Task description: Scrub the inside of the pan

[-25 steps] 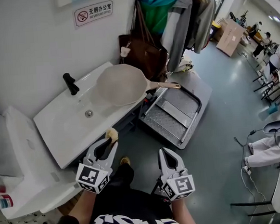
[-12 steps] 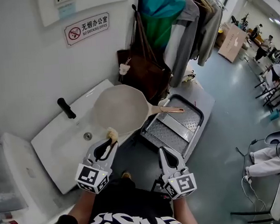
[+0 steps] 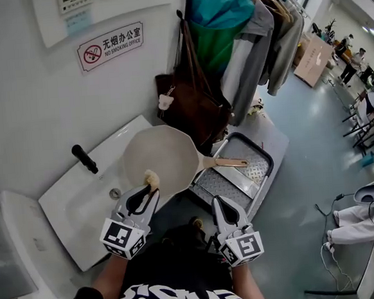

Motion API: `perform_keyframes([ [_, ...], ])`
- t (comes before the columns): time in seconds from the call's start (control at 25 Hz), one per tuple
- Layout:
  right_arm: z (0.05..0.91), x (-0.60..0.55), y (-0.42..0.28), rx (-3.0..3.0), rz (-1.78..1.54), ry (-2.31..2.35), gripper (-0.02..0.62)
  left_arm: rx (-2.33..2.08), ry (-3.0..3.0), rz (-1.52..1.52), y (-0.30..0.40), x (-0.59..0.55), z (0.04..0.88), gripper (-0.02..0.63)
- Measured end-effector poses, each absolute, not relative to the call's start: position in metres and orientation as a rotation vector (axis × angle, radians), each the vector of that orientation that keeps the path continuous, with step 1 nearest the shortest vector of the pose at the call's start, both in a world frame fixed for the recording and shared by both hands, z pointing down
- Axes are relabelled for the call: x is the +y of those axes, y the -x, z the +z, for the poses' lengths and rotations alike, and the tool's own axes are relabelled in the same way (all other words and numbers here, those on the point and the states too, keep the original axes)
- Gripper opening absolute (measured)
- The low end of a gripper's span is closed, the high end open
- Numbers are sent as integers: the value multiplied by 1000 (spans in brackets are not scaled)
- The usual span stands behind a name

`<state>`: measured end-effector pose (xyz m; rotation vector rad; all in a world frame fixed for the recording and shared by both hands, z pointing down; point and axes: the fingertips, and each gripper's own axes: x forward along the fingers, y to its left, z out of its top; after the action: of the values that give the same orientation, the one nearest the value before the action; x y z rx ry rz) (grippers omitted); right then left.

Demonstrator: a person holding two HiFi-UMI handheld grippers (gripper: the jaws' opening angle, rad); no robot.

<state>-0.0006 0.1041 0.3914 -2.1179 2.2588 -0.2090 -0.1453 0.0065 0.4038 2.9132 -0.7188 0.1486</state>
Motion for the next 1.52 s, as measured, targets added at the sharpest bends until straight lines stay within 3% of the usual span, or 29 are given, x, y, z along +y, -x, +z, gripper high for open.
perform_keyframes([
  [0.8,371,-35,-85,2592,-93,1842,9,-1078,-2811,136,67,-88,391,67],
  [1.04,379,-44,-85,2939,84,1668,13,-1152,-2779,182,55,-96,395,67],
  [1.16,400,-43,-82,3184,116,1556,139,-1119,-2773,219,50,-95,402,67],
  [1.24,415,-42,-81,3287,38,1484,267,-1091,-2773,233,48,-94,406,67],
  [1.28,421,-43,-80,3321,-5,1450,291,-1080,-2775,234,47,-95,407,67],
  [1.52,463,-38,-79,3512,-192,1265,291,-1016,-2790,256,43,-100,415,67],
])
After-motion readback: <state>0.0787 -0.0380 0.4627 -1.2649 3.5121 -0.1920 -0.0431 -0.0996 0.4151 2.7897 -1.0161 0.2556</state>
